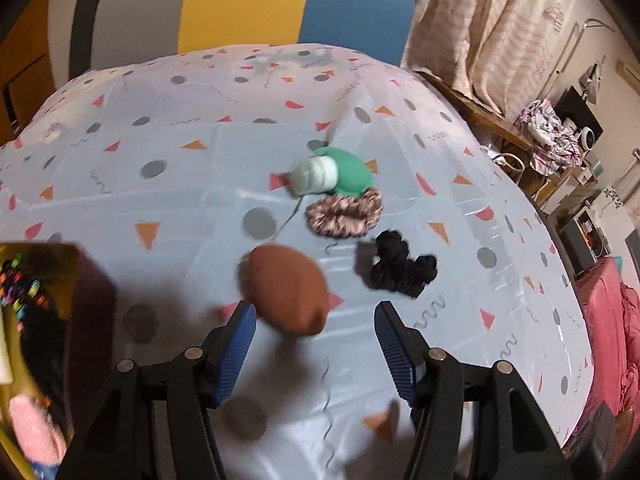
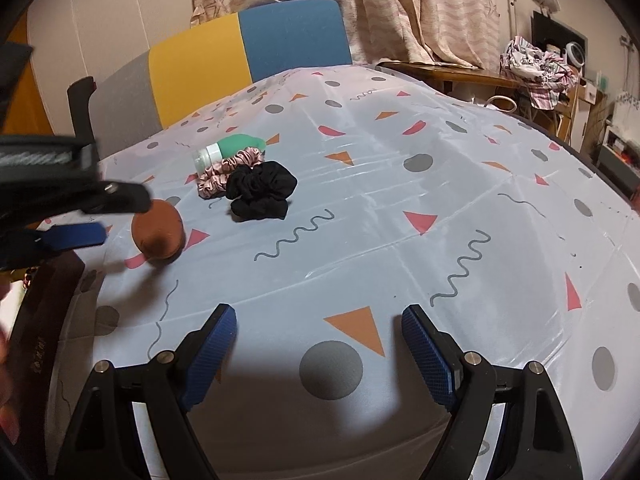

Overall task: Organize soft objects
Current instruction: 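Grasp the brown oval sponge with the left tool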

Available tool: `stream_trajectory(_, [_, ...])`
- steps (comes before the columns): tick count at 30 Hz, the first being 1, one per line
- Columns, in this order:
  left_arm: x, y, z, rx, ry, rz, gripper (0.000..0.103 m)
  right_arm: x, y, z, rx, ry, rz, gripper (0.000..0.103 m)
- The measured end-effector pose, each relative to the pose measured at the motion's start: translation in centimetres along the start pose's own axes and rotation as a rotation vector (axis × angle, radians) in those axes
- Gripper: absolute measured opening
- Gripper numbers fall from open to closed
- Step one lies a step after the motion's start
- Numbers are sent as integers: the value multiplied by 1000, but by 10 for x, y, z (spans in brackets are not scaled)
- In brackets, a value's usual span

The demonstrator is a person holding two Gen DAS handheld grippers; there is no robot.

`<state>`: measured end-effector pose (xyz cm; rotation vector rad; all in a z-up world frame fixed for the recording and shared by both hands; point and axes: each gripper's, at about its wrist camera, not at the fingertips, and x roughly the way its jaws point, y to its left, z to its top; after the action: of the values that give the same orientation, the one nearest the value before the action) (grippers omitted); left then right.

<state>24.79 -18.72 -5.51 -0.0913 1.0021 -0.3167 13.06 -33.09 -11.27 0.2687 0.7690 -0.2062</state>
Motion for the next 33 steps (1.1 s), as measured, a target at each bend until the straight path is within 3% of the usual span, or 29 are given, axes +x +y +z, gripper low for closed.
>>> stream_trajectory(9, [36,-3,8,86,-29,116,63,1,0,0,-1,-1,-1,86])
stream_trajectory(13, [35,3,3,110,-70,77,63,1,1,0,-2,-1,-2,86])
stream_trajectory(16, [34,12,-3,109,-102,81,50,1,1,-1,-4,-1,-5,86])
stream_trajectory(21, [28,31,-15,49,-143,46,42,1,1,-1,-6,-1,-8,86])
stream_trajectory(28, [8,31,-33,21,-198,-37,40,1,0,-2,-3,-3,-4,86])
stream_trajectory(33, [8,37,-45,-2,-174,-66,40,1,0,-2,-5,-1,-8,86])
